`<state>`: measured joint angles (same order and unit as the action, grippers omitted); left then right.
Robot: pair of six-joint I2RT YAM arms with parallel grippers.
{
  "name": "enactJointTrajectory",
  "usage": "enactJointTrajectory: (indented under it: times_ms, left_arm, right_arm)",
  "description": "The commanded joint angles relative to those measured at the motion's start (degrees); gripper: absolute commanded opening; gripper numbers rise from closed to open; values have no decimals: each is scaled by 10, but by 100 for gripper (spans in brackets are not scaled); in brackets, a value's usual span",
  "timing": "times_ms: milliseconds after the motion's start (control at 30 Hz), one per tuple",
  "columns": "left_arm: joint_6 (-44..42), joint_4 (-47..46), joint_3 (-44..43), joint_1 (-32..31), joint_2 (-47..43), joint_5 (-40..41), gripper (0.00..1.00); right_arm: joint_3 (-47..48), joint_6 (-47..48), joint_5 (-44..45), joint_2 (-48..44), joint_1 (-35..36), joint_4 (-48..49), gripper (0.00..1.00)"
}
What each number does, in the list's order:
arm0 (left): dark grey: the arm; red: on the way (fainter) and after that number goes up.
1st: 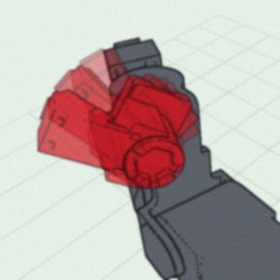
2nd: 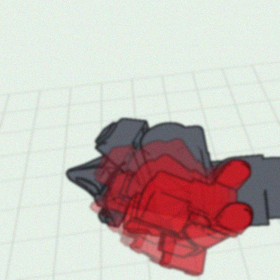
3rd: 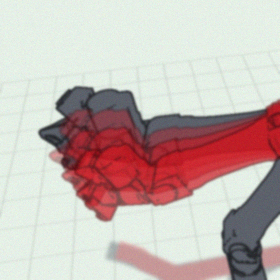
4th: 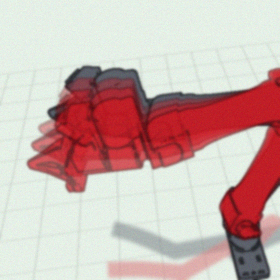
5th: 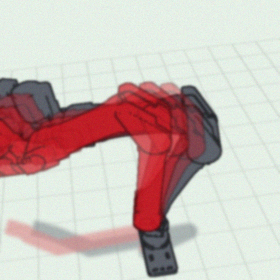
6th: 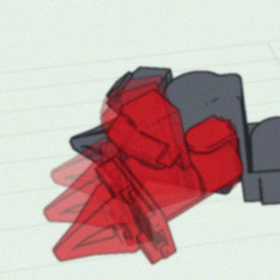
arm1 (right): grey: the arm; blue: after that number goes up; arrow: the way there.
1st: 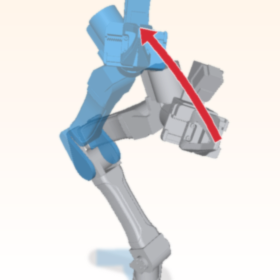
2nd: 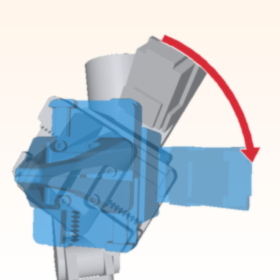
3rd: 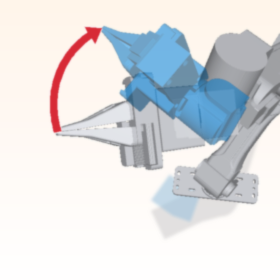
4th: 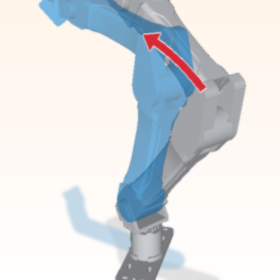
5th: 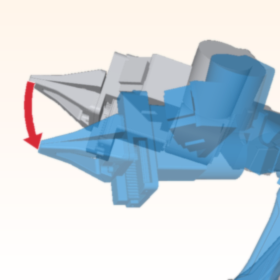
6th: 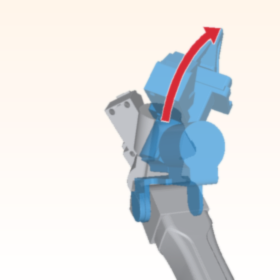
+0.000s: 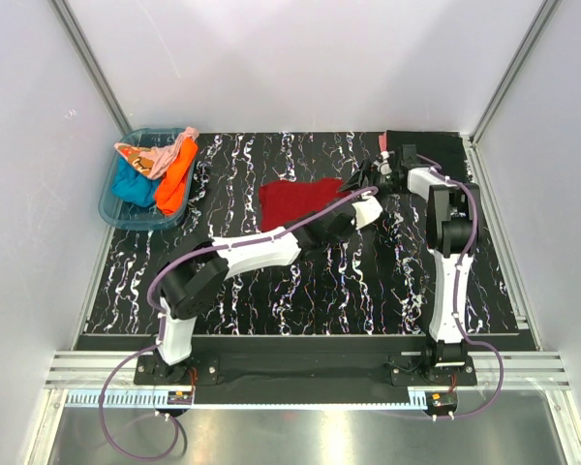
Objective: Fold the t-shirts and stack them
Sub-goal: Neatly place the folded tshirt to the corner
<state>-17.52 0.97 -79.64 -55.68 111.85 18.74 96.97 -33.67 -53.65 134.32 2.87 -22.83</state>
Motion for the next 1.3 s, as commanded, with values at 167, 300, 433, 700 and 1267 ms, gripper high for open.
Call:
enactJointTrajectory:
  times_ms: [167,300,433,700,1267]
  left_arm:
    - [-2,-26,11,1,-65,-14,0]
    - [3,-27,13,3,-69,-14,0]
    - [3,-27,14,3,-72,-21,0]
    - [18,-35,32,3,-77,-41,0]
    - [302,117,148,49,-361,-92,67]
  right_arm:
    - [42,-4,14,35,22,1,83]
    - [73,-7,34,52,30,-12,76]
    - [95,-24,35,68,38,-5,67]
    - [119,-29,45,81,50,9,22]
    - [319,261,382,-4,61,-321,0]
